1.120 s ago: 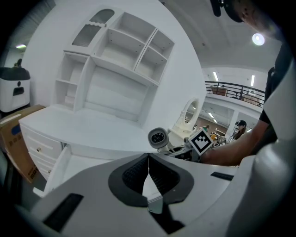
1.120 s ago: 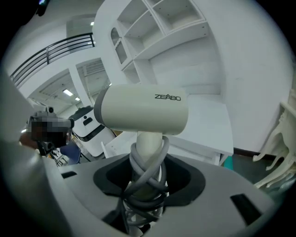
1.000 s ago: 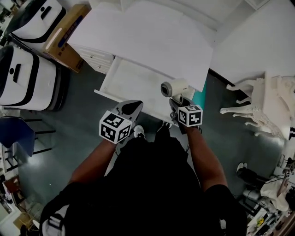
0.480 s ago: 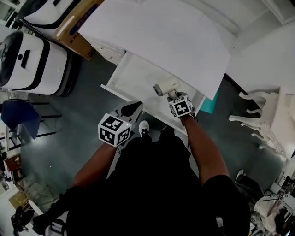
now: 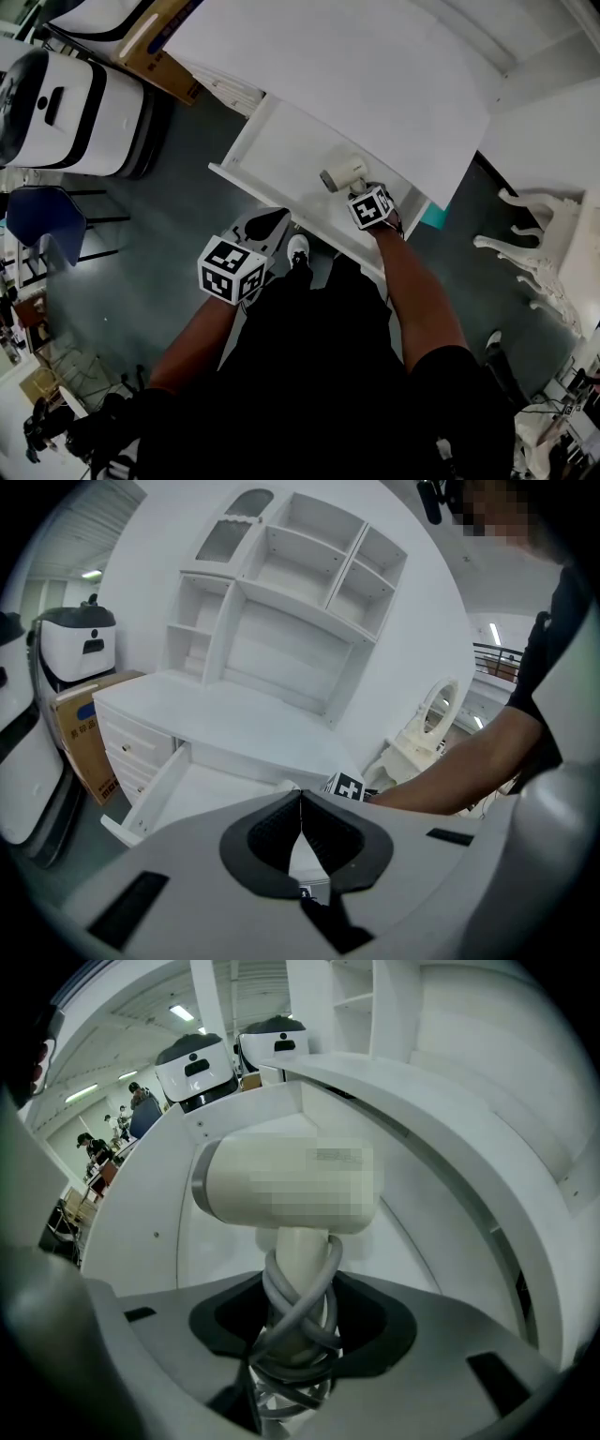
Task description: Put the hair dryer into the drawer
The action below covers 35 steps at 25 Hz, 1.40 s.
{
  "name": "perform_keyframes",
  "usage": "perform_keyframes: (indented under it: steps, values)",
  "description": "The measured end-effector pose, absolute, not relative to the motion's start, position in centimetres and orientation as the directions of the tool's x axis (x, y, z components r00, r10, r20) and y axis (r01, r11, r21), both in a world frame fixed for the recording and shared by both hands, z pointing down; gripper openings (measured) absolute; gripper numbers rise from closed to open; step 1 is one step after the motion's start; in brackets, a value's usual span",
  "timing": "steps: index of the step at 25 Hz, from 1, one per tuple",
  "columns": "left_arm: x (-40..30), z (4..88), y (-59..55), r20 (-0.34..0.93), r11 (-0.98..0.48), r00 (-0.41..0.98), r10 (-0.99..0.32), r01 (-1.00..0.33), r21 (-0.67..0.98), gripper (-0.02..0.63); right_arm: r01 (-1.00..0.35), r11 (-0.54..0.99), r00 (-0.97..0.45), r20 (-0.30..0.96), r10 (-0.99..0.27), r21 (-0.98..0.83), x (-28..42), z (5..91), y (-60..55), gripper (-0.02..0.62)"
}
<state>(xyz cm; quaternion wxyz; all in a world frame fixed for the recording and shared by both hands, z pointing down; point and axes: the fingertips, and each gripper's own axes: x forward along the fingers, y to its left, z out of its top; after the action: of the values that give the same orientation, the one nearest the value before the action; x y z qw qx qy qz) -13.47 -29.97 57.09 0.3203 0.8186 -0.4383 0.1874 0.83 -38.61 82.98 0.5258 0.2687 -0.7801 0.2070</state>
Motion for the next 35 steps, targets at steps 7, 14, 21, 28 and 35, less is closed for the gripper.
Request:
perform_keyframes:
  steps: [7, 14, 21, 28, 35]
  values:
    - [-14.1, 57.6, -29.8, 0.609, -0.389, 0.527, -0.593, -0.850, 0.357, 0.011, -0.615, 0.788, -0.228, 0.951, -0.209, 0.026, 1.7, 85.1, -39.2, 0.215]
    - [-14.1, 58.0, -29.2, 0.625, -0.377, 0.516, -0.586, -0.856, 0.354, 0.011, -0.603, 0.797, -0.214, 0.953, -0.214, 0.044, 2.0, 85.9, -39.3, 0.215]
    - [-13.6, 57.7, -29.5, 0.624, -0.390, 0.520, -0.583, -0.853, 0.346, 0.011, -0.602, 0.798, -0.219, 0.952, -0.216, 0.043, 1.9, 85.9, -39.4, 0.215]
    - [-13.2, 57.8, -29.3, 0.626, -0.394, 0.519, -0.582, -0.854, 0.341, 0.011, -0.606, 0.795, -0.240, 0.949, -0.202, 0.016, 1.9, 86.3, -39.3, 0.215]
    - [-13.4, 57.4, -29.0, 0.622, -0.399, 0.519, -0.586, -0.853, 0.336, 0.011, -0.614, 0.789, -0.205, 0.959, -0.197, 0.031, 2.1, 86.4, -39.6, 0.221]
